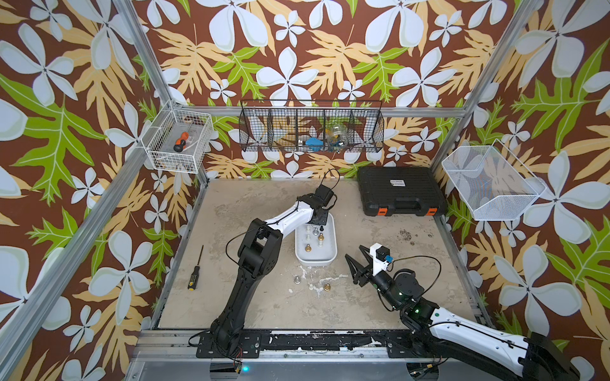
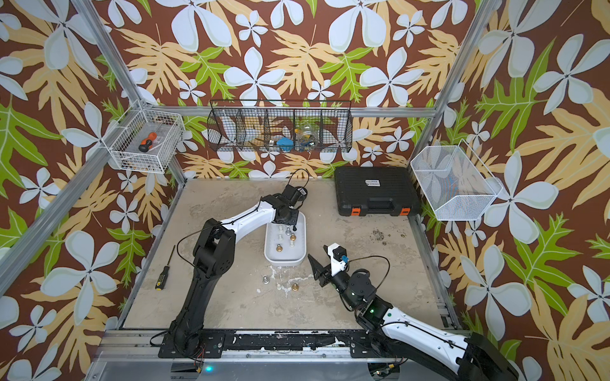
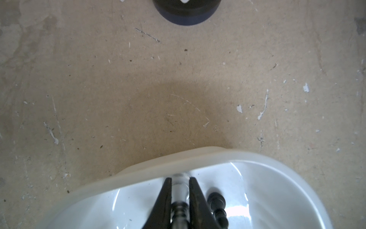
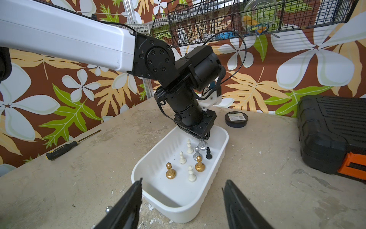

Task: Put the chess pieces into the storage box
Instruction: Place the chess piece in the storage box.

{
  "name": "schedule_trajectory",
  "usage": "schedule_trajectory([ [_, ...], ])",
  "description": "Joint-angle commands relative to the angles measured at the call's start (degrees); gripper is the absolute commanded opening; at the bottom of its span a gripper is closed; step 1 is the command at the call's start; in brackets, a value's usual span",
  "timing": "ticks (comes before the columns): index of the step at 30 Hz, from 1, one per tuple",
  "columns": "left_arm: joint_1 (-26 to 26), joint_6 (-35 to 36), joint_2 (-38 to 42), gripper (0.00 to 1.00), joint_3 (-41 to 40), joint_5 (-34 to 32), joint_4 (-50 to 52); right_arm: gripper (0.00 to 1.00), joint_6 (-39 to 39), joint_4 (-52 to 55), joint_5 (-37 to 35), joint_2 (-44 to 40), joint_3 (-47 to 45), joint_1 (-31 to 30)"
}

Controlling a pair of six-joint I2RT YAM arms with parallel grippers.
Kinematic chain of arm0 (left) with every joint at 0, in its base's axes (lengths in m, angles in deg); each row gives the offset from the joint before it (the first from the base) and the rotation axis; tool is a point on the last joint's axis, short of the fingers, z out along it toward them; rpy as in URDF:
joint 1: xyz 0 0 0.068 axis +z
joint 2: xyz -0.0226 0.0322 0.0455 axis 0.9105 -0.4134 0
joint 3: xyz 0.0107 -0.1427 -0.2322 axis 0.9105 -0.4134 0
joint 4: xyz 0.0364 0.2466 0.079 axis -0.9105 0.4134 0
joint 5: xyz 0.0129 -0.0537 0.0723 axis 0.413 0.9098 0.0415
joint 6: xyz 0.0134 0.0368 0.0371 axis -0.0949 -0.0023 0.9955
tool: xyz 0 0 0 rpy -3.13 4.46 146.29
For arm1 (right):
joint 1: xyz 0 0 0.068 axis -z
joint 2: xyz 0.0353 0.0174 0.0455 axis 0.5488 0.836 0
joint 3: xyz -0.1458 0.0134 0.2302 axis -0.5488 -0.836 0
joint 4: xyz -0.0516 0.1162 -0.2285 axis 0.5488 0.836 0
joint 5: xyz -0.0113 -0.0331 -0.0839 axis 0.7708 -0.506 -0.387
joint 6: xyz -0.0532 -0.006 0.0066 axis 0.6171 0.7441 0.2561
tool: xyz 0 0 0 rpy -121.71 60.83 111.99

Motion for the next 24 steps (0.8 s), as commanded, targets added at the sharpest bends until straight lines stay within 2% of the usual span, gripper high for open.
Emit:
schedule_trajectory([
  [1,0.1,0.2,-0.2,0.22,0.0,0.4,0.1,0.66,0.1,-1.7,0.2,-0.1,-0.2,-0.1],
  [4,0.0,0.2,0.2,0.28,0.2,0.1,0.0,0.66,0.1,-1.7,0.2,0.1,-0.2,-0.1],
  [12,0.0,0.2,2.3,0.35,0.7,0.0,0.0,0.66,0.2,-1.8,0.5,0.7,0.1,0.0],
  [17,-0.2,-0.7,7.5,0.39,-0.4,0.3,-0.4,0.69,-0.4,0.0,-0.1,1.7,1.3,0.1],
  [21,-0.3,-1.8,17.0,0.41,-6.7,1.7,-3.7,0.69,-2.7,14.2,5.5,3.8,10.6,1.5],
  [24,-0.3,-2.4,29.0,0.43,-18.8,3.8,-11.1,0.69,-5.9,29.0,11.9,7.6,21.0,1.9],
])
